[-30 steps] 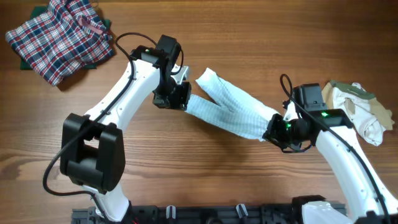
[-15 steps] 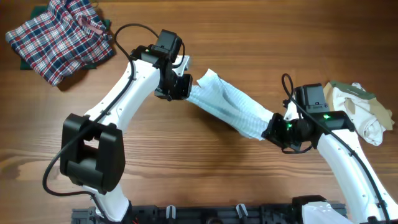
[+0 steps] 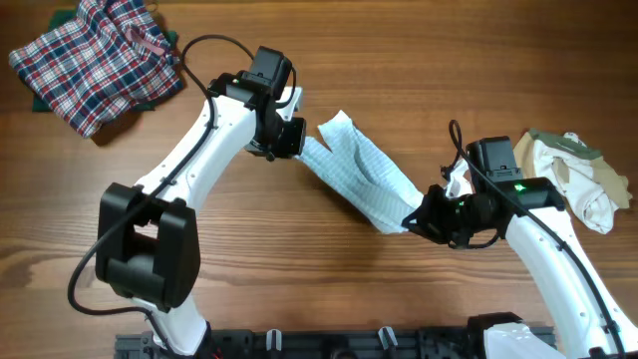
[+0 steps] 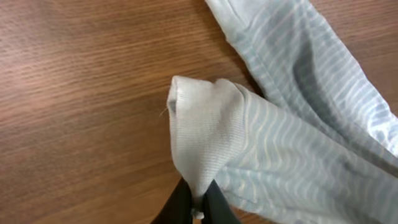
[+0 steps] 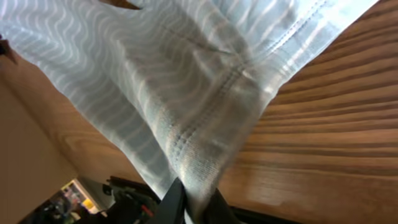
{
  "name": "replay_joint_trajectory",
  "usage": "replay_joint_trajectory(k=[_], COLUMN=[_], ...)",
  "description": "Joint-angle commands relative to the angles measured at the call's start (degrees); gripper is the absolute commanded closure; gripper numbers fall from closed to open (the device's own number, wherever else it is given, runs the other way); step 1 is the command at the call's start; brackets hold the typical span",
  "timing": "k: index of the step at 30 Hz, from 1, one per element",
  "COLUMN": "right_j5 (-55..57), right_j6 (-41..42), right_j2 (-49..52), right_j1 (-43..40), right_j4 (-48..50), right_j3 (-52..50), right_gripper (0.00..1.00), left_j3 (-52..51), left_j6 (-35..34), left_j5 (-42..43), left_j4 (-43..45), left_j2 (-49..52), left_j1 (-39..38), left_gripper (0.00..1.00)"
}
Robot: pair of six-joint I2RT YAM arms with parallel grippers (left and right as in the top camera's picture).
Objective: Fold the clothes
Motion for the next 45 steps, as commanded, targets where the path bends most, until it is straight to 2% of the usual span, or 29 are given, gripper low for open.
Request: replay_joint_trajectory(k=[1,9,12,14,19,24,34,45], right_j5=[-1.97,-1.79,-1.49,-1.49,0.02,0.11,7.21,11.72], right_j6=[1.73,1.53,1.53,1.51,1.68,1.75,6.47,7.67], right_j2=[-0.7,-0.7,-0.7,-0.7,-0.7,-0.7,-0.7,0.7], right_j1=[0.28,0.28,0.28,0.28,0.28,0.28,0.28,0.28], right_j4=[-0.09,0.15,0.15,0.17,0.44,1.95,2.4,4.66], right_j3=[1.38,1.38,1.38,1.38,1.36,1.36,1.36,0.61], right_gripper=[0.9,0.9,0.91,0.96,0.96,0.96,0.96,0.92], left_j3=[0.81,0.81,0.81,0.81,0.81,0.81,0.79,0.79], left_j6=[1.33,1.4,1.38,1.36,1.36,1.36,0.72,0.72], left_j5=[-2.89,-2.84,-2.84,-2.8,-2.78,-2.6,-2.62,-4.02], left_j4=[1.11,6.6,9.14,10.8,13.99,17.22,23.76,26.43], left_j2=[-1.81,-1.81,-1.81,-1.81,-1.81,-1.81,1.31,5.92], left_j1=[-0.24,-0.24,-0.26,-0.42,-1.22,-2.8,-5.42,-5.4], left_gripper=[0.93,0.92,0.91,0.9,0.89,0.89,0.9,0.89])
